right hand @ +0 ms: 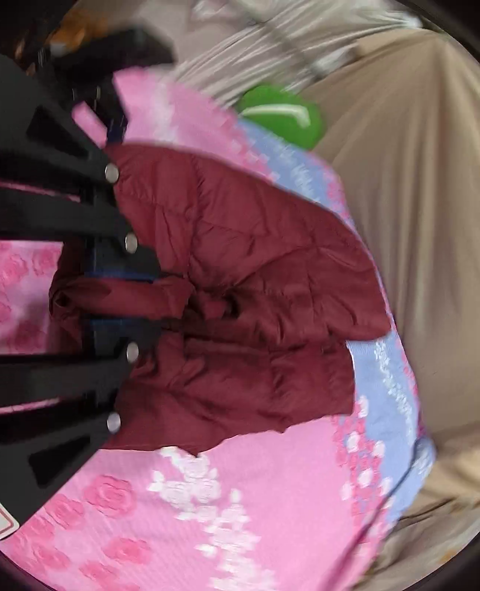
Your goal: Fold large clothes
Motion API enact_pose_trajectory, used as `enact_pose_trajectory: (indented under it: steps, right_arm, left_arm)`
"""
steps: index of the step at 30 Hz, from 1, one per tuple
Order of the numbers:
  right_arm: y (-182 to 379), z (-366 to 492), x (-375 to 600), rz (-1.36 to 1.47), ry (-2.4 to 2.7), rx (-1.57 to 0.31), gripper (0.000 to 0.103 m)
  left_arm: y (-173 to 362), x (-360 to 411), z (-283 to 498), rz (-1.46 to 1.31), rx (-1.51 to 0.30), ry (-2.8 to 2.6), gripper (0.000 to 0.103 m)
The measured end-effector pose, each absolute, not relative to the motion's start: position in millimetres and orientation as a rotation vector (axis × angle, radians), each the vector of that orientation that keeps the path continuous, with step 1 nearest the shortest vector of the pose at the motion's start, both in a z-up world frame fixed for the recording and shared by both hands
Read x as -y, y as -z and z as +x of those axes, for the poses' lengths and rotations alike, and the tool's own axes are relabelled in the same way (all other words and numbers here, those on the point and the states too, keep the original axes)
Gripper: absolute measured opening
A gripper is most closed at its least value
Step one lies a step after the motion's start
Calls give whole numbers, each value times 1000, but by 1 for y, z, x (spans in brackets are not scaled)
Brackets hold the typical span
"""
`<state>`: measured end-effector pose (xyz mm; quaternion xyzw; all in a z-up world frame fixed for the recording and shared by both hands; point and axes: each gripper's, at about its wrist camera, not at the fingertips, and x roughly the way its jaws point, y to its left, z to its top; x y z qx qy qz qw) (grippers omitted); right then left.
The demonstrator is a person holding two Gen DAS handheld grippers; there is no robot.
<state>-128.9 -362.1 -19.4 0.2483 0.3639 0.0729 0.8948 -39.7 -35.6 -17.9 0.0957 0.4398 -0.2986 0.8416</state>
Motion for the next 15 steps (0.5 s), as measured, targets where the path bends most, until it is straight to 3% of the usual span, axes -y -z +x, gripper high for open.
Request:
enact_pose_trajectory:
  steps: [3, 8, 11, 15]
  right_arm:
    - [21, -153, 380, 569, -129, -699, 3]
    - [83, -144, 398, 659, -71, -824, 0]
    - [80, -147, 400, 651, -65, -832, 0]
    - [37, -160, 398, 552, -51, -774, 17]
  left_arm:
    - [15, 30, -34, 173, -935, 658, 39]
    - [34, 37, -22, 180, -986, 634, 38]
    - [22, 29, -27, 170, -1009, 671, 38]
    - [-20, 3, -40, 156, -936, 740, 39]
